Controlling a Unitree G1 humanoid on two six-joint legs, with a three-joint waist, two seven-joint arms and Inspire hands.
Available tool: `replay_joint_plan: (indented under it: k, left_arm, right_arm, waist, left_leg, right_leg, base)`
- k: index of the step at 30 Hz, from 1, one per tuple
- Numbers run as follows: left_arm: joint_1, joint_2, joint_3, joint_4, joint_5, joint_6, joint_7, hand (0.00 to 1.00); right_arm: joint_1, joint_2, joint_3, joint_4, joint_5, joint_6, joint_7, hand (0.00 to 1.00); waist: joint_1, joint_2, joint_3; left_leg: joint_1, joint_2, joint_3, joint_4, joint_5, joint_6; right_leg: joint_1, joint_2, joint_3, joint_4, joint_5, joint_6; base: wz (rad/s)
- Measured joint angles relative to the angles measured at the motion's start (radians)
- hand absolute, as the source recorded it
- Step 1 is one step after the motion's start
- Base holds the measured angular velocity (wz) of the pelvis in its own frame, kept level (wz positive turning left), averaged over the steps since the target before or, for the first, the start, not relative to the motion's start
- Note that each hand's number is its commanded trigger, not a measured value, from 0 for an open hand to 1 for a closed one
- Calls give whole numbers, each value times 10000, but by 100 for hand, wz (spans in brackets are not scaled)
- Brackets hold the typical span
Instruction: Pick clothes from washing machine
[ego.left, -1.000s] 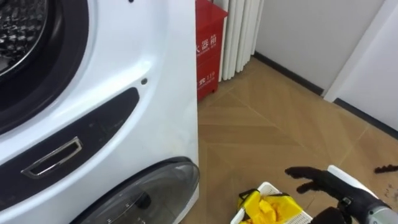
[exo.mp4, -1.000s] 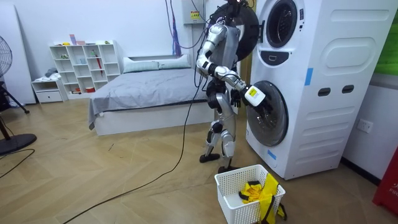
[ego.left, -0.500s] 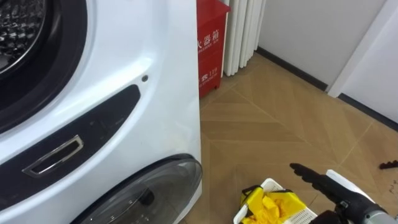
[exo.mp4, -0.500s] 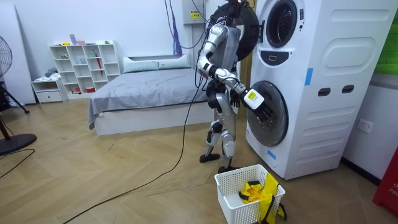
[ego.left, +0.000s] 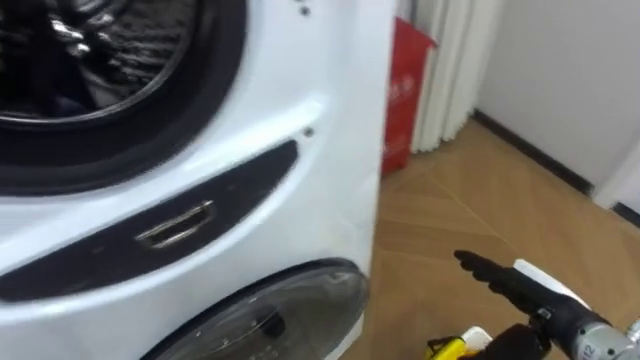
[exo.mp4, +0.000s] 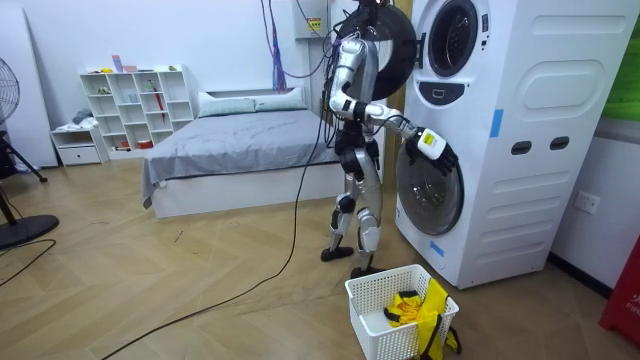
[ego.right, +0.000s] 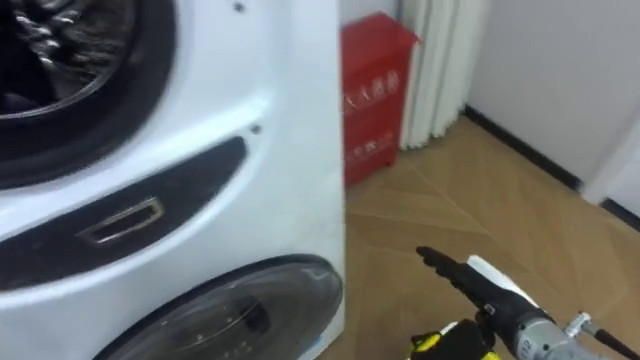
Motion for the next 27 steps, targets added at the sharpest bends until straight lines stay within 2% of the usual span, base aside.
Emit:
replay_joint_plan:
  k: [1,3,4,5,6,8,9,10,11,13,15,18,21,22,24,27]
  left_arm:
    - [19,-10,1,-59,0,34,77,0]
    - [240,-103,169,-324,34,217,482,0]
    - [332,-142,178,-382,26,219,570,0]
    - [411,-227,206,-471,14,220,741,0]
    - [506,-292,218,-604,18,228,902,0]
    - [696,-340,225,-906,23,292,1152,0]
    - [784,-340,236,-967,23,384,1318,0]
    - [821,-341,282,-988,29,394,1403,0]
    - [990,-339,494,-1118,46,401,1565,0]
    - [1243,-352,801,-1481,206,422,1804,0]
    - [1378,-439,1120,-1614,431,432,2107,0]
    - [1416,-544,1401,-1619,770,430,2263,0]
    - [1473,-672,1775,-1627,1190,421,2428,0]
    - [1484,-706,1775,-1627,1202,426,2461,0]
    - [1586,-850,1789,-1630,1647,485,2510,0]
    - [1728,-963,1964,-1717,2656,729,2526,0]
  right_arm:
    - [96,95,53,135,136,0,-41,0]
    - [252,380,371,1601,633,-12,-344,0]
    - [283,466,394,2087,693,8,-435,0]
    - [265,639,434,3145,796,5,-689,0]
    - [256,773,468,4109,938,34,-956,0]
    - [343,807,690,4982,1340,99,-1357,0]
    - [334,924,704,5671,1672,85,-1617,0]
    - [333,1010,704,6009,1784,81,-1778,0]
    - [310,1197,703,6521,1856,60,-2039,0]
    - [276,1441,722,7238,1922,-38,-2325,0]
    - [51,1661,762,8317,2028,-277,-2706,0]
    - [-227,1707,938,9541,3001,-567,-3167,0]
    - [-231,1913,1028,10135,3635,-762,-3452,0]
    - [-232,1920,1034,10217,3756,-775,-3495,0]
    - [-287,1937,1071,10664,4140,-808,-3636,0]
    - [-404,1957,1057,11093,4337,-880,-3807,0]
  waist:
    - [58,-54,-25]
    - [186,-227,-98]
    - [313,-203,-87]
    - [567,-268,-104]
    - [765,-295,-98]
    - [993,-331,-88]
    - [1077,-308,-58]
    - [1108,-340,-59]
    - [1170,-373,8]
    - [1247,-420,23]
    - [1294,-492,67]
    - [1490,-596,84]
    - [1491,-718,89]
    - [1495,-722,90]
    - [1724,-696,89]
    - [1733,-681,87]
  left_leg:
    - [65,-17,-133,-46,17,-4]
    - [271,59,-818,-58,56,-3]
    - [336,74,-970,-72,58,-2]
    - [484,154,-1149,-139,58,-1]
    - [576,153,-1340,-190,63,8]
    - [637,136,-1600,-239,63,9]
    - [661,132,-1795,-245,62,10]
    - [666,132,-1885,-252,62,10]
    - [668,131,-2095,-248,63,11]
    - [631,138,-2317,-245,65,14]
    - [607,132,-2580,-224,65,14]
    - [629,126,-2803,-197,65,14]
    - [654,136,-3143,-172,64,12]
    - [667,141,-3148,-174,64,11]
    - [747,147,-3366,-160,64,11]
    - [736,137,-3661,-164,60,5]
  right_leg:
    - [146,-19,-109,-121,2,-4]
    - [775,-160,-729,-569,-10,-19]
    - [930,-181,-877,-675,-21,-9]
    - [1200,-213,-1035,-843,-34,10]
    - [1419,-277,-1224,-1001,-54,43]
    - [1627,-353,-1450,-1163,-89,97]
    - [1785,-362,-1688,-1275,-100,119]
    - [1850,-373,-1764,-1335,-110,134]
    - [1956,-430,-1932,-1380,-149,146]
    - [2061,-473,-2066,-1511,-168,156]
    - [2155,-519,-2430,-1521,-265,153]
    - [2344,-508,-2585,-1621,-335,154]
    - [2581,-518,-2934,-1697,-447,138]
    - [2617,-525,-3007,-1702,-461,132]
    - [2833,-532,-3155,-1828,-487,136]
    - [2968,-638,-3470,-1845,-601,152]
  base:
    - [75]
    - [84]
    - [76]
    - [58]
    - [50]
    - [46]
    - [48]
    - [50]
    - [47]
    - [37]
    - [32]
    - [27]
    - [42]
    - [32]
    - [23]
    - [34]
